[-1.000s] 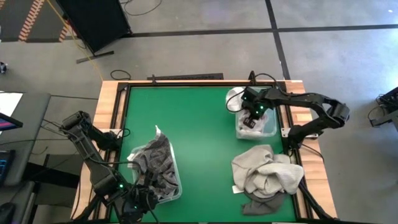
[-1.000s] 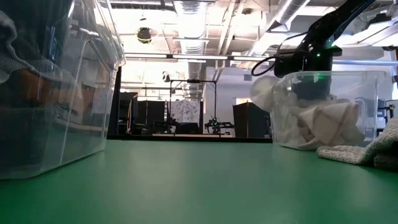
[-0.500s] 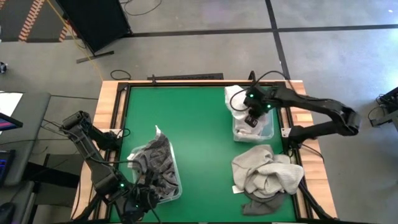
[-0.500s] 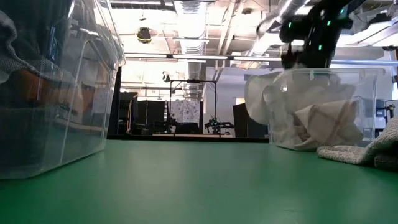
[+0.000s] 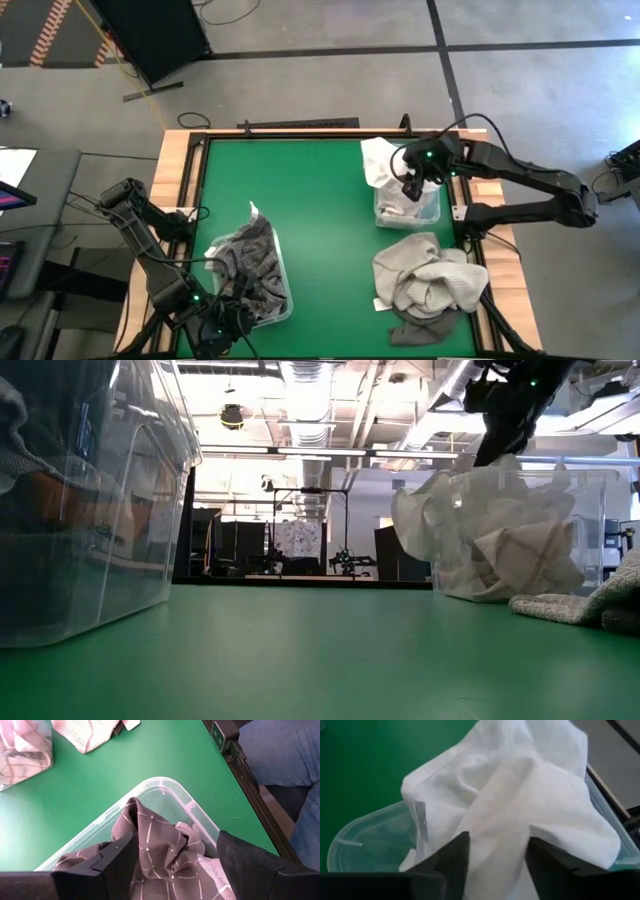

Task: Sort towels by color in basket
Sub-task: Put the white towel into the top transparent bin

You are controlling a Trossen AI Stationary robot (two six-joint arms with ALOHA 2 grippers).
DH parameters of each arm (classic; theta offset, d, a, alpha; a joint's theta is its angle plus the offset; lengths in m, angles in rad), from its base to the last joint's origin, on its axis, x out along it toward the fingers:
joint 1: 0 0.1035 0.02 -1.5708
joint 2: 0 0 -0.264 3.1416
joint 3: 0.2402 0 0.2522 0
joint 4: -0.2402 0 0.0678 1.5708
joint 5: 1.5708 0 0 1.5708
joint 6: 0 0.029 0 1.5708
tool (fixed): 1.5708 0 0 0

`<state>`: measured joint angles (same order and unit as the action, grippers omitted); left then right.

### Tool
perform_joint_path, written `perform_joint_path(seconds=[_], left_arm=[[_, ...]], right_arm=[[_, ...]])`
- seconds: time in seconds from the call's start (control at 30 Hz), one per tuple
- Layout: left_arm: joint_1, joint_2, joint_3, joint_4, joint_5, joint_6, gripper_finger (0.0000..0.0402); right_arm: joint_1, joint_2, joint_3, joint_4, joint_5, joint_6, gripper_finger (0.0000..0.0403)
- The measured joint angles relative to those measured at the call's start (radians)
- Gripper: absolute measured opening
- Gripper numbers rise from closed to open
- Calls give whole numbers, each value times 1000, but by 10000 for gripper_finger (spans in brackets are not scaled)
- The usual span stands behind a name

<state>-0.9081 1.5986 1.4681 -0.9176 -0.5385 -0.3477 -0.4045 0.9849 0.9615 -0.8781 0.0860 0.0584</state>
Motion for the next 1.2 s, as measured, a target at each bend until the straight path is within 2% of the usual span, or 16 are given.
perform_joint_path(seconds=[0.17, 0.6, 0.87, 1.07, 1.2], left_arm=[[0, 0, 0, 0, 0, 2, 264], [0, 0, 0, 0, 0, 3, 264], [0, 0, 0, 0, 0, -2, 264], [0, 0, 0, 0, 0, -5, 264], [0, 0, 0, -1, 0, -6, 264]], right_arm=[[2, -13, 0, 60, 1, -14, 262], [107, -10, 0, 244, 4, -117, 265], [167, 103, 1, 248, 28, -208, 265], [149, 204, 1, 242, 104, -259, 265], [114, 223, 1, 220, 152, -264, 265]])
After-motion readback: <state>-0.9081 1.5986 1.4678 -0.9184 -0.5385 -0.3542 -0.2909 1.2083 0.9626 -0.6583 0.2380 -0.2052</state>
